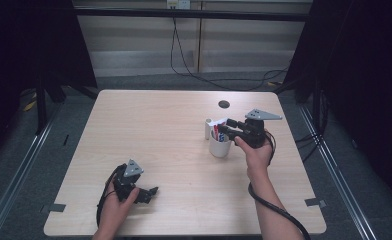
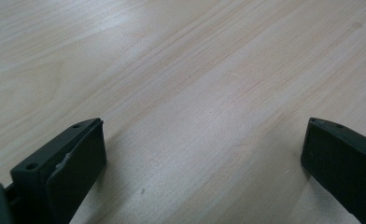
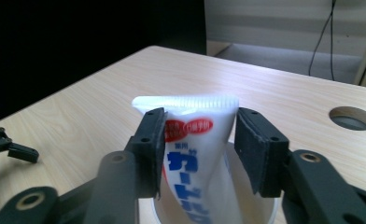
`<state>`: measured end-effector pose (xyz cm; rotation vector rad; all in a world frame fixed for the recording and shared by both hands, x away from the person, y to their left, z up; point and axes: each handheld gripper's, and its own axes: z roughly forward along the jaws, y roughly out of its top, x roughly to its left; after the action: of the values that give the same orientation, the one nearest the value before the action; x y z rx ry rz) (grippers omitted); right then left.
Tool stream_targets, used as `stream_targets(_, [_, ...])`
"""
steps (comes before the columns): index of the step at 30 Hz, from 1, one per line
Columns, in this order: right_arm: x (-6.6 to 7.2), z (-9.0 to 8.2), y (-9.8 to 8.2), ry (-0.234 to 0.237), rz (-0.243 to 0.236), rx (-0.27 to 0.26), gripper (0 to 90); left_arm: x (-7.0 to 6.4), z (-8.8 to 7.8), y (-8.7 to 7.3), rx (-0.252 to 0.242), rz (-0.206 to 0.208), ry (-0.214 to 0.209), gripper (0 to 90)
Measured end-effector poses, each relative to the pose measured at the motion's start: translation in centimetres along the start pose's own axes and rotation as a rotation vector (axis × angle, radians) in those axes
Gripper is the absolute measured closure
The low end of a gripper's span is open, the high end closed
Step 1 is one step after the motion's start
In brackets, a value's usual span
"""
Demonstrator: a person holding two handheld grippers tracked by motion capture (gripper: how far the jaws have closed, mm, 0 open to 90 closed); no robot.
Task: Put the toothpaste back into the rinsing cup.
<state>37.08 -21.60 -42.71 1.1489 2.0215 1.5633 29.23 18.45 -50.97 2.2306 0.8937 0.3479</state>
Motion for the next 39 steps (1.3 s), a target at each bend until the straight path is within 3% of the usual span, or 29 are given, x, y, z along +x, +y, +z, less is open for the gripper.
stream_targets(2, [0.06,-0.09,0.36,-0.015,-0.015,0.025,47.6,-0.01,-0.01,0.0,0.001,-0.001,0.0,0.0])
stream_targets(10, [0.06,-0.21,0.16,-0.02,-0.008,0.04,42.8,-0.01,0.0,0.0,0.0,-0.001,-0.001,0.0])
stream_targets(22, [-0.05,-0.17,0.23,-0.044,-0.011,0.077,23.3,0.0,-0.01,0.0,0.002,0.001,0.0,0.0])
stream_targets(39, [-0.16,-1.03,-0.39,-0.036,-0.015,0.101,19.4,-0.01,-0.01,0.0,0.002,0.001,-0.001,0.0])
